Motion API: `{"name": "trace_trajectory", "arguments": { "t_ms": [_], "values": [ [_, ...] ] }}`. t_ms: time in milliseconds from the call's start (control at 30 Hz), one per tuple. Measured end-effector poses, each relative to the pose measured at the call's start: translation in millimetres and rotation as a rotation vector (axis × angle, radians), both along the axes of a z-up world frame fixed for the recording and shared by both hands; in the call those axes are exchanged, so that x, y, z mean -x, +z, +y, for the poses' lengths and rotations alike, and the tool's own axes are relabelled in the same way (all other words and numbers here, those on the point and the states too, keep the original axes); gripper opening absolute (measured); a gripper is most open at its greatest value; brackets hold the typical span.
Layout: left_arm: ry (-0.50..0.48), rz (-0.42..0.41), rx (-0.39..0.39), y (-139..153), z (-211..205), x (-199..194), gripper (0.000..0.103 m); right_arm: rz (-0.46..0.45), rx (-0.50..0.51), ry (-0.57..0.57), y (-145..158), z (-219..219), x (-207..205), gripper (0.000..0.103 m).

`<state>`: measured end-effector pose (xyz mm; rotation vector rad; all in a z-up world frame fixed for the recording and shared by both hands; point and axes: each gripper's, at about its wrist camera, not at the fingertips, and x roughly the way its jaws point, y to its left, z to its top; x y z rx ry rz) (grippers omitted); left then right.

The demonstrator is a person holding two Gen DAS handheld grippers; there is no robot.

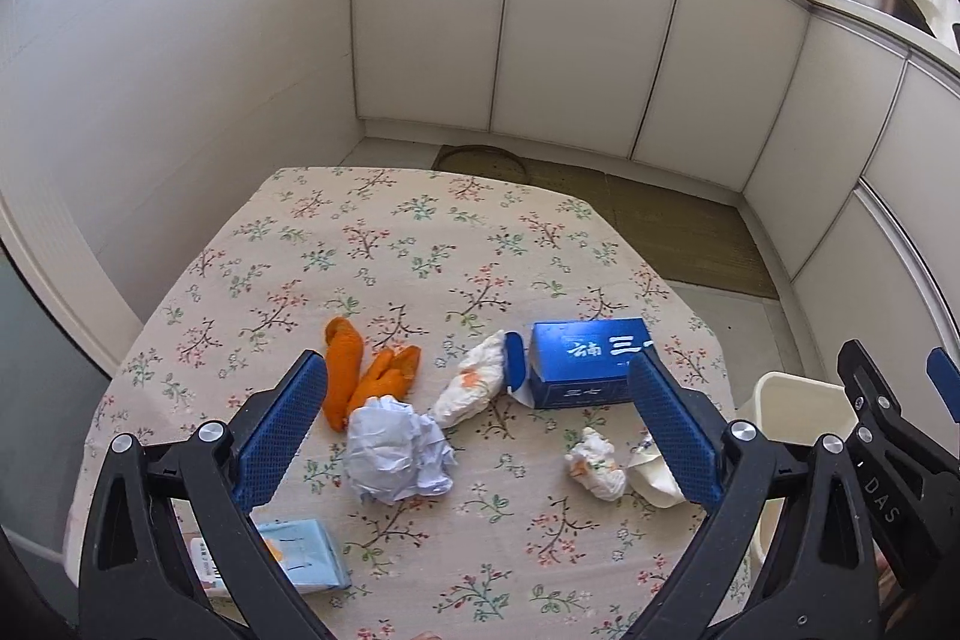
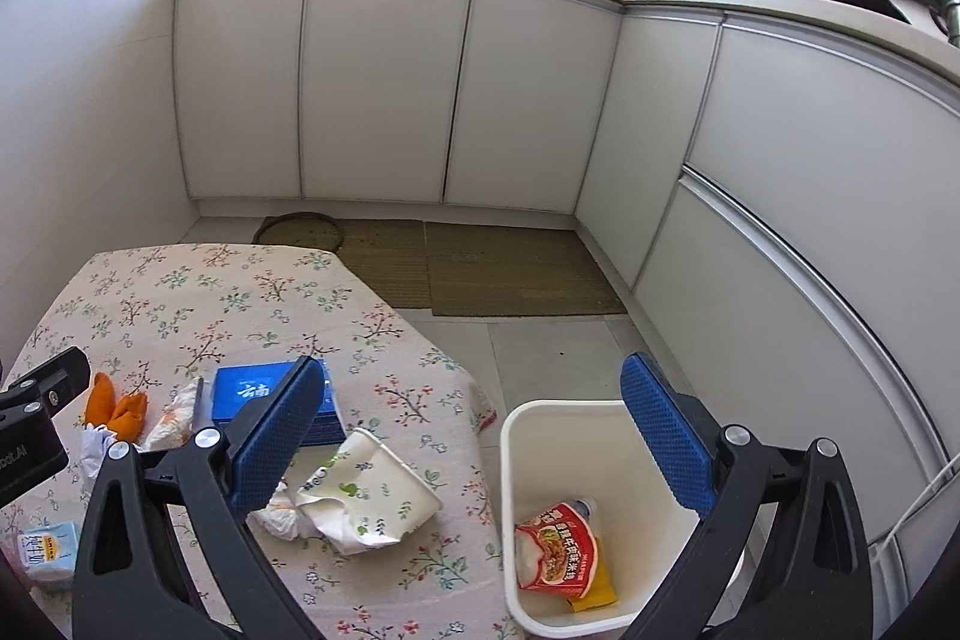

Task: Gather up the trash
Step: 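Move both tools back over the table toward the orange peels and tissue, then grasp the crumpled tissue with the left gripper while the right grasps an orange peel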

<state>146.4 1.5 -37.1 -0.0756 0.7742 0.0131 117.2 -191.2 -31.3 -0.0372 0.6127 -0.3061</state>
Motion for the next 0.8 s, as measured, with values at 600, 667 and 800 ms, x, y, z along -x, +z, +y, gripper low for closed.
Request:
{"name": "trace_trajectory", "arguments": {
  "t_ms": [600,667,800],
  "values": [
    [0.054,0.308,0.232,-91,88,-38,0.096,0.062,0.001,0.110,-18,56,-24,0.096],
    [0.034,0.333,0.247,-101,83,-43,0.095,0.076,-0.005,0.101,-22,54,-27,0.096],
    [-0.024,0.395,0.220,-115,69,-49,0.054,0.102,-0.012,0.090,-29,52,-36,0.096]
  ]
}}
